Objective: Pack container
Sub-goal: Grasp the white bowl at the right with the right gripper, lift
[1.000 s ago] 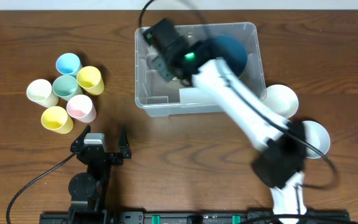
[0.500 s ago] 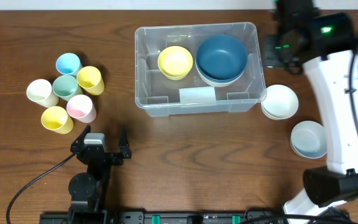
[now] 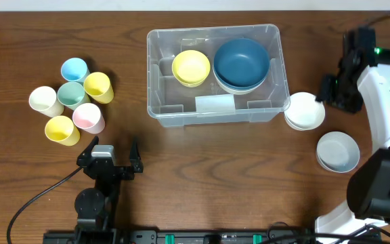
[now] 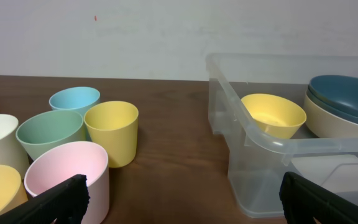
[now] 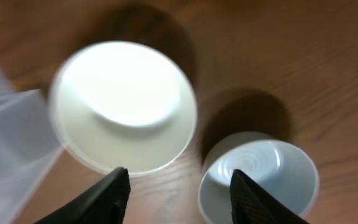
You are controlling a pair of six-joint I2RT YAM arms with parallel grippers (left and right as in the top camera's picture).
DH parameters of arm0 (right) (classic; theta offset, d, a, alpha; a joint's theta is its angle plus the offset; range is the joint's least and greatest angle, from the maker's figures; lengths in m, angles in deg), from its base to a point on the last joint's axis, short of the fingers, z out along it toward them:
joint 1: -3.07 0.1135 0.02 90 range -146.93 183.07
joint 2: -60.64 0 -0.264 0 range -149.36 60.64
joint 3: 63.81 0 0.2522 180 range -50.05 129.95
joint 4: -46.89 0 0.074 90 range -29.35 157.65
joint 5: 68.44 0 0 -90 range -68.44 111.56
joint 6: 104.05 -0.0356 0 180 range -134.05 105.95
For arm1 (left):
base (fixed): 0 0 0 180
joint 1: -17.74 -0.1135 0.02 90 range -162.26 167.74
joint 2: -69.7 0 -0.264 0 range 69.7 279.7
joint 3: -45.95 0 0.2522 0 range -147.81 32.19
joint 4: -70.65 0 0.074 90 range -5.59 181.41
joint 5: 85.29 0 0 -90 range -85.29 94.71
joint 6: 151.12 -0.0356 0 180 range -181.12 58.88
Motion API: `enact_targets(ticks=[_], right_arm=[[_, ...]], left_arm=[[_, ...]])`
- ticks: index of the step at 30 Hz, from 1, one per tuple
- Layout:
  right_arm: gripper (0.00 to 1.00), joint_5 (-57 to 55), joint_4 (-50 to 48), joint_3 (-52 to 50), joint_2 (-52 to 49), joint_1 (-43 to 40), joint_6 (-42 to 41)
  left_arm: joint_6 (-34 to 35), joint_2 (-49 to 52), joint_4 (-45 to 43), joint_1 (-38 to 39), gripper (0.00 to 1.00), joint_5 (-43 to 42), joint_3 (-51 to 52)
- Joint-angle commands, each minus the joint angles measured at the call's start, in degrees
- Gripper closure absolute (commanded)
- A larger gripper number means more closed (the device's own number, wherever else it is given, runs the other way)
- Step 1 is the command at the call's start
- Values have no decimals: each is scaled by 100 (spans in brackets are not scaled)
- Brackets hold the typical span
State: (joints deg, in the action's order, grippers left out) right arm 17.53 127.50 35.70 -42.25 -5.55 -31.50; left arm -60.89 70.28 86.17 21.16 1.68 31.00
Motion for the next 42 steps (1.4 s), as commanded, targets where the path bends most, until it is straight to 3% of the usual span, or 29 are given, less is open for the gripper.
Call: enact_targets(ticks=[1, 13, 21, 32, 42], right_arm=[[48, 129, -306, -525, -9, -188, -2], [57, 262, -1631, -1821, -31, -302, -7], [68, 258, -2124, -2039, -31, -304, 35], [98, 260, -2380, -2039, -31, -304, 33], [99, 256, -2214, -1751, 13, -317, -96]], left_arm=[[68, -35, 203, -24, 2, 0, 96], [68, -35, 203, -24, 2, 0, 96], [68, -35, 203, -24, 2, 0, 96], [68, -35, 203, -24, 2, 0, 96], [68, -35, 203, -24, 2, 0, 96]])
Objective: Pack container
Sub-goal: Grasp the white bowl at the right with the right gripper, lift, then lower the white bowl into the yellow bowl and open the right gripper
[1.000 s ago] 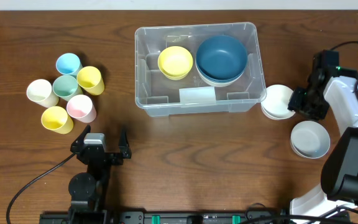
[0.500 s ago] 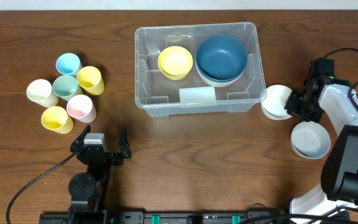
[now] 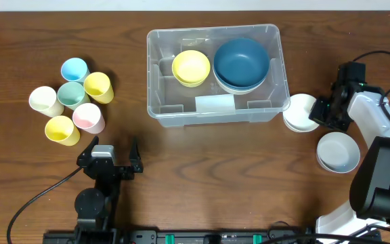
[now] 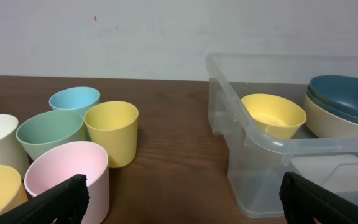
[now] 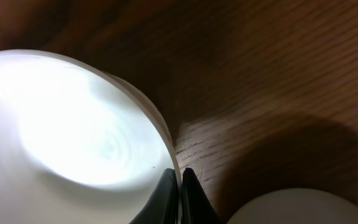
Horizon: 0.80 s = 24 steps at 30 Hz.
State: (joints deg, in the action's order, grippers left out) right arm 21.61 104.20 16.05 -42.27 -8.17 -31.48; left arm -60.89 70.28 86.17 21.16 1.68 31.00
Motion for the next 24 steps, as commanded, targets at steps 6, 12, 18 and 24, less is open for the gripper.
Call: enact_targets(ticks=[6, 12, 18, 24], right_arm=[[99, -157, 1027, 1443, 61, -260, -96], [99, -284, 2033, 2924, 61, -498, -50], [99, 428, 2680, 4050, 107, -391, 415], [99, 1720, 2868, 4533, 146, 442, 925]], left_arm=[[68, -35, 203, -24, 2, 0, 96], [68, -35, 203, -24, 2, 0, 96], [68, -35, 203, -24, 2, 0, 96], [68, -35, 203, -24, 2, 0, 96]])
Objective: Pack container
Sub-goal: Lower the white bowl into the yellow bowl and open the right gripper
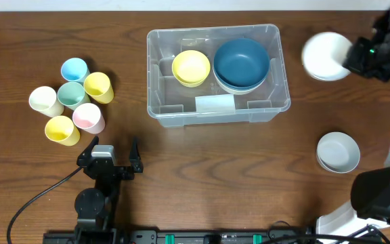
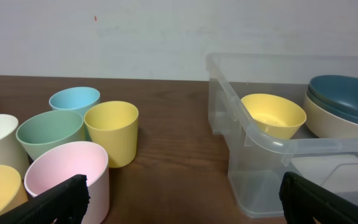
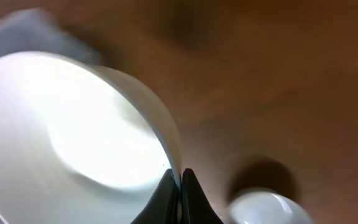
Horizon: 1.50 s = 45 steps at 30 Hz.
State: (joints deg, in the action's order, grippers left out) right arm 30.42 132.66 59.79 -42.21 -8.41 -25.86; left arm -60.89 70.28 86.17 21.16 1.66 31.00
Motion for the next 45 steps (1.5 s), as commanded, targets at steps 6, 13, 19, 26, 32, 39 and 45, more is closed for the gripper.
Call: enact_targets(ticks=[6, 13, 19, 26, 32, 39, 45], right_arm=[[99, 669, -505, 35, 81, 2059, 260], [95, -710, -1539, 20, -223, 3751, -105], [97, -1526, -2157, 20, -699, 4356, -144], [99, -1792, -2691, 20, -1464, 4360, -140], [99, -1856, -3027, 20, -2033, 4332, -122], [91, -1858, -3167, 20, -2376, 4332, -122], [48, -1875, -3305, 31, -2382, 4315, -118]], left_arm=[[68, -35, 203, -24, 2, 2, 96], [68, -35, 203, -24, 2, 2, 96], [68, -35, 203, -24, 2, 2, 96], [68, -35, 203, -24, 2, 2, 96], [68, -35, 203, -24, 2, 2, 96], [68, -35, 203, -24, 2, 4, 96], [68, -35, 203, -24, 2, 2, 96]])
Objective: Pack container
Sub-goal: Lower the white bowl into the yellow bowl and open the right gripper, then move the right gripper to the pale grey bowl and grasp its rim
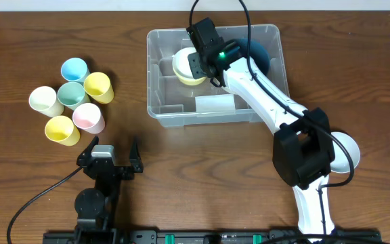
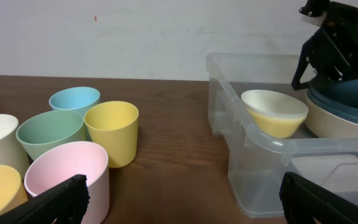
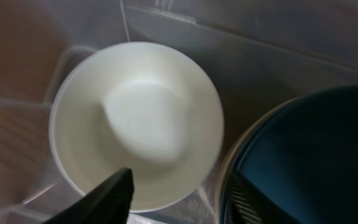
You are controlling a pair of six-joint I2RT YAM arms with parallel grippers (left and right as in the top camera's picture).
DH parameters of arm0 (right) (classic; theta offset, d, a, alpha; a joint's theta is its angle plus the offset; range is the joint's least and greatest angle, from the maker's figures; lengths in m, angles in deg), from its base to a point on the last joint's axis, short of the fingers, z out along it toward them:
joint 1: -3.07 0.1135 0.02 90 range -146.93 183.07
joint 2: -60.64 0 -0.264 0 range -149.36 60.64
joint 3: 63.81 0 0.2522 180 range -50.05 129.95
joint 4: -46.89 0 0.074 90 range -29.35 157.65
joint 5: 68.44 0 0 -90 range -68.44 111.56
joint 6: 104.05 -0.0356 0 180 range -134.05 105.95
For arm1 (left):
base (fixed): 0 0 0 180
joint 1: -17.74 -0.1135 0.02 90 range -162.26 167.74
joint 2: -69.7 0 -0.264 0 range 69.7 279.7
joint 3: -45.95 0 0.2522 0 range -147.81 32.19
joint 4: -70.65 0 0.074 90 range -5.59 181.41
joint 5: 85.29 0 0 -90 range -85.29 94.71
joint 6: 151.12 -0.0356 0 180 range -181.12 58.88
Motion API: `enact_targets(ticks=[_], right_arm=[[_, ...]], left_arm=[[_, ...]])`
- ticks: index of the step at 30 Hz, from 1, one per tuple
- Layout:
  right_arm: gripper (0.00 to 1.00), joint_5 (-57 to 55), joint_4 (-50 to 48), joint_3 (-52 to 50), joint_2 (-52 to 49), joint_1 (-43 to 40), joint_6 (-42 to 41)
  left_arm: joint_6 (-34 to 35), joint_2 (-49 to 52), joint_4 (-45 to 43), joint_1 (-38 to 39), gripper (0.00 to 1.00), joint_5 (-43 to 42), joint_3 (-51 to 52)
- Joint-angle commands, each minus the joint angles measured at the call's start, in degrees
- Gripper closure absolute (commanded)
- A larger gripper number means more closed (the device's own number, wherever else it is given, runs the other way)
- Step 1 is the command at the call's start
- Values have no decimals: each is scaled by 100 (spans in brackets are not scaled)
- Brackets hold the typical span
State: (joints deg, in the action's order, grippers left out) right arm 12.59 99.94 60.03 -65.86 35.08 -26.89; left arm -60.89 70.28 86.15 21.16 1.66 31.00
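A clear plastic container [image 1: 156, 81] sits at mid table. Inside it a white bowl [image 1: 183, 64] rests nested in a yellow bowl [image 2: 272, 126] at the left. A dark blue bowl [image 3: 303, 155] on a cream one fills the right. My right gripper [image 3: 179, 177] hangs open just above the white bowl [image 3: 135, 121], holding nothing, its arm stretched across the container. My left gripper [image 2: 185, 208] stands open near the table's front edge and is also empty. Another pale bowl [image 1: 347, 150] waits at the right, partly behind the arm.
Several coloured cups [image 1: 73, 95] cluster left of the container; the pink cup [image 2: 67, 174] is closest to my left gripper. A flat white piece [image 1: 215, 103] lies in the container's front part. Bare wood lies between the cups and the container.
The right gripper was shut on the white bowl, held up beyond the container's far right corner. Now the bowl lies in the yellow bowl inside the container, and the gripper is open over it.
The right gripper first hovered open above the white bowl on the table beside the container's right wall. Then it was shut on the bowl's rim there. Later it held the bowl raised at the far right; now the bowl rests released in the container. The left arm stayed still.
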Motion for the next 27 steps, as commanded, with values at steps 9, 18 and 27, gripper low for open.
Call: enact_targets(ticks=[9, 18, 27], right_arm=[[46, 116, 544, 247, 367, 15, 94], [33, 295, 2225, 516, 2002, -105, 9], [29, 297, 4317, 496, 2949, -1266, -787]], left_arm=[[68, -35, 205, -24, 2, 2, 96], [68, -35, 205, -24, 2, 2, 96], [68, -35, 205, -24, 2, 2, 96]])
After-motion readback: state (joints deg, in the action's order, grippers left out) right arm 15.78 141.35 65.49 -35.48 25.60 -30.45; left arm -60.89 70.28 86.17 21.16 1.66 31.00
